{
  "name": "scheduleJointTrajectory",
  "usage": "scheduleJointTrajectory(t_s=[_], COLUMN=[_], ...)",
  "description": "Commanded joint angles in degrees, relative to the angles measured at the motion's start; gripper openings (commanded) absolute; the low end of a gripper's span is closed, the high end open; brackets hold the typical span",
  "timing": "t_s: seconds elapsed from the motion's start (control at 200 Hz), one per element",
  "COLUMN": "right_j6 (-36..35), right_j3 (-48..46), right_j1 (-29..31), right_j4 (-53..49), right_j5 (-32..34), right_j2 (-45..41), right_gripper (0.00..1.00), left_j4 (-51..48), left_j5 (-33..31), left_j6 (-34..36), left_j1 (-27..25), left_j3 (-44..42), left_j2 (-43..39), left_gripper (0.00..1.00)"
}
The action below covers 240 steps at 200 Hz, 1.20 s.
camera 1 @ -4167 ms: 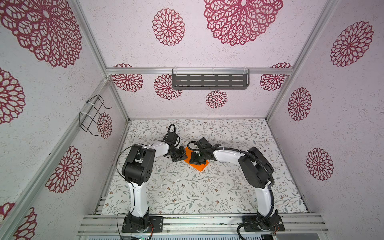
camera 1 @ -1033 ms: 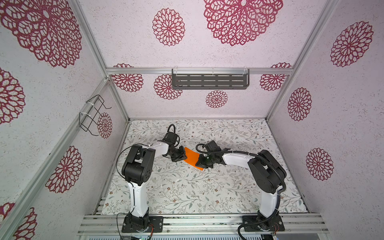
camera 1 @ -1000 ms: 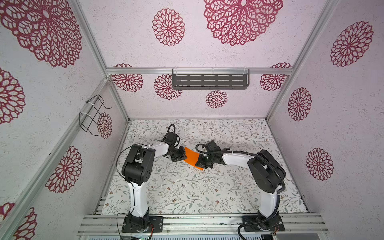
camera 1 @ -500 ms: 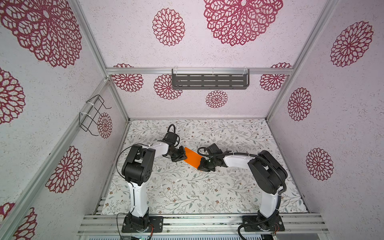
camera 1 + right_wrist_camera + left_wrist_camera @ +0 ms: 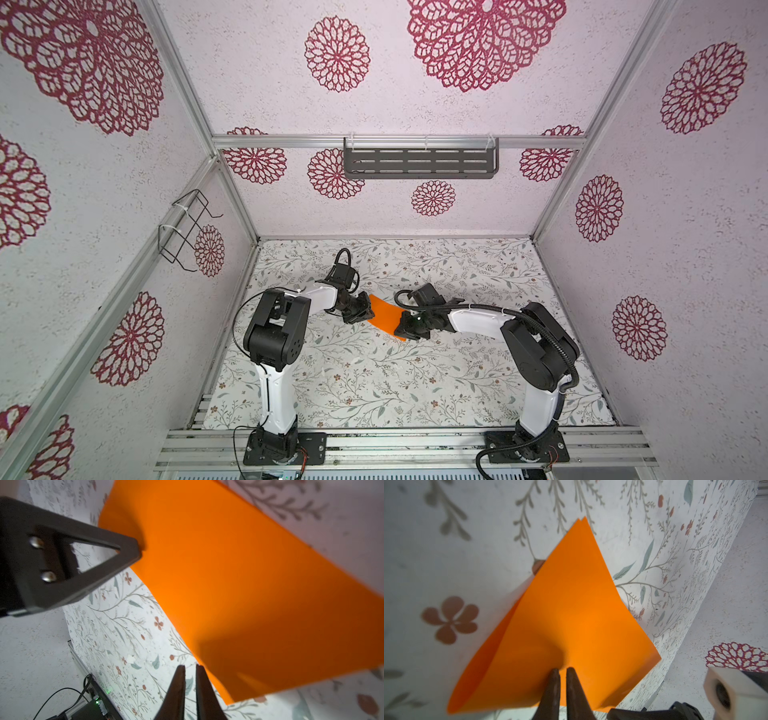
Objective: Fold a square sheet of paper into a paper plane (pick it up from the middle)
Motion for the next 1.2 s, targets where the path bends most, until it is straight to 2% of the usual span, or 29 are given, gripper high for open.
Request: scheduleJointTrajectory(t_s=[0.0, 0.22, 0.495, 0.66, 0.81, 1.196], right_j6=[-1.3, -2.8, -3.4, -3.7, -3.8, -4.0], right_j3=[3.1, 5.6, 5.5, 6.0, 6.4, 6.6], right_j1=[-0.2, -0.2, -0.2, -0.2, -0.2, -0.2], right_j4=[0.4, -2.7, -5.0, -5.6, -6.0, -6.4], right_j5=[0.6, 1.7, 3.4, 3.5, 3.5, 3.7], right_j2=[2.5, 5.8, 6.6, 6.9, 7.2, 7.8], right_gripper=[0.16, 0.16, 0.16, 0.16, 0.17, 0.17], left_j4=[-0.6, -0.5, -2.6, -2.5, -3.6, -7.0], left_j5=[1.2, 2.4, -0.1, 0.1, -0.4, -2.9], left_j6=[1.1, 3.0, 7.5, 7.7, 8.2, 9.6], left_j1=[0.2, -0.2, 0.4, 0.5, 0.5, 0.5], left_j3=[1.6, 1.7, 0.2, -0.8, -0.9, 0.4], left_j2=[0.1, -1.3, -5.5, -5.6, -4.7, -0.9], left_gripper=[0.13, 0.16, 0.23, 0.23, 0.18, 0.18])
